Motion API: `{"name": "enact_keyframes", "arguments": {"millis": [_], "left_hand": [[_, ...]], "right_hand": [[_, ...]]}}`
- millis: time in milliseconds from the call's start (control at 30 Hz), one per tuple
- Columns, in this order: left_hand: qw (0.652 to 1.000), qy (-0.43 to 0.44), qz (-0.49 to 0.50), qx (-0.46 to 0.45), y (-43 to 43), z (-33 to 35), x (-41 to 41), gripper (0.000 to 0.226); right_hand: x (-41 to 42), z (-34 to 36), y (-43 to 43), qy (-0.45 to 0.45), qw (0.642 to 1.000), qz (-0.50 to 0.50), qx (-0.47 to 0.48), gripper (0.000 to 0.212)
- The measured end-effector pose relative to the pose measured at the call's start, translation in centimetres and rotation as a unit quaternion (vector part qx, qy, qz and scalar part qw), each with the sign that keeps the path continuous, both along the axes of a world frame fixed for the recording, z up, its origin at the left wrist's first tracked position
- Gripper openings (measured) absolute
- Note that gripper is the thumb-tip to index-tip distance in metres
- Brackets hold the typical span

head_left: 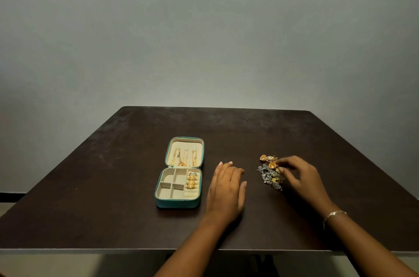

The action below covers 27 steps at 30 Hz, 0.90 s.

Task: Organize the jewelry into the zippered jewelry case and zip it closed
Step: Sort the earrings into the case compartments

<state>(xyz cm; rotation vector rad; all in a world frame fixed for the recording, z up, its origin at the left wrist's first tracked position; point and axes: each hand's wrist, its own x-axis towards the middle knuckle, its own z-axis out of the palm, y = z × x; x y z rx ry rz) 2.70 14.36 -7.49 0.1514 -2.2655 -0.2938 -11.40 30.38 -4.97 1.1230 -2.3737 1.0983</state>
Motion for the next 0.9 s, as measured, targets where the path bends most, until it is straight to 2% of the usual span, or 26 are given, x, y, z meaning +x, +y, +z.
{"name": "enact_keyframes", "arguments": {"millis": [100, 233, 400, 533, 733, 900], "left_hand": [[1.000, 0.000, -0.002, 0.008, -0.1, -0.6, -0.5, 0.026], [1.000, 0.001, 0.004, 0.003, -0.2, -0.9, -0.5, 0.028], [1.000, 0.017, -0.006, -0.020, -0.1, -1.3, -0.8, 0.026], [0.999, 0.040, -0.016, -0.018, -0.2, -1.4, -1.0, 0.019], [0.998, 0.052, -0.034, -0.012, -0.3, -1.5, -1.1, 0.015], [0.999, 0.022, -0.030, 0.004, -0.2, -1.5, -1.1, 0.019]], "right_hand": [[-2.5, 0.5, -0.4, -0.071, 0.995, -0.057, 0.029, 0.015], [-5.2, 0.4, -1.4, -0.112, 0.985, -0.092, 0.091, 0.019], [-6.5, -0.1, -2.5, -0.096, 0.979, -0.103, 0.145, 0.021], [-6.8, -0.2, -2.9, -0.075, 0.975, -0.121, 0.170, 0.013], [-6.5, 0.1, -2.3, -0.103, 0.982, -0.125, 0.102, 0.007], [-3.4, 2.0, -1.8, -0.116, 0.989, -0.071, 0.052, 0.010]]}}
